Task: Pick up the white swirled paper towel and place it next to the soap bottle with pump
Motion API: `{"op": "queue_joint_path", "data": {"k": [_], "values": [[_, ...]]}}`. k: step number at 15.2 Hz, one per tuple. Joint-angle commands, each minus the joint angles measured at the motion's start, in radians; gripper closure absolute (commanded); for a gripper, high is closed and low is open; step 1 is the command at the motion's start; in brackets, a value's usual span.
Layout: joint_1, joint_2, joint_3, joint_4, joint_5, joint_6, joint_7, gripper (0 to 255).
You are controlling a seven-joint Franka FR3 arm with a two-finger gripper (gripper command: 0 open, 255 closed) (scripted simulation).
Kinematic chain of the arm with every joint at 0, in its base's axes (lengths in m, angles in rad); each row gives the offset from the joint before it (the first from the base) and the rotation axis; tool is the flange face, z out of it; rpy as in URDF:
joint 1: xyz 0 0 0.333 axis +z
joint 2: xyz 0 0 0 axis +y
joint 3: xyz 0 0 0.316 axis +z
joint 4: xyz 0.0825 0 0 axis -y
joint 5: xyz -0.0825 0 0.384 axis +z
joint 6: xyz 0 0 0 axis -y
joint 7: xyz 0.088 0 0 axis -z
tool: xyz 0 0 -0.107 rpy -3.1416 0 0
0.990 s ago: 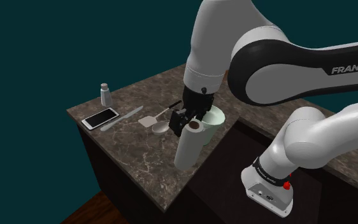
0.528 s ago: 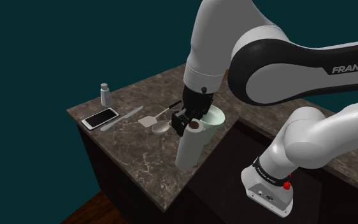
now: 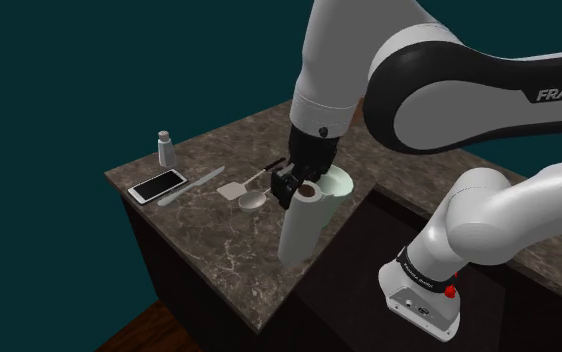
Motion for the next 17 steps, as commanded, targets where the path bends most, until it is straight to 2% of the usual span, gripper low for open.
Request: {"op": "queue_joint_path", "data": {"k": [1, 17], "values": [[-0.002, -0.005, -0.008, 0.021, -0.005, -0.027, -0.001, 255], [-0.018, -0.010, -0.060, 0.227, -0.044, -0.239, -0.002, 255]]}}
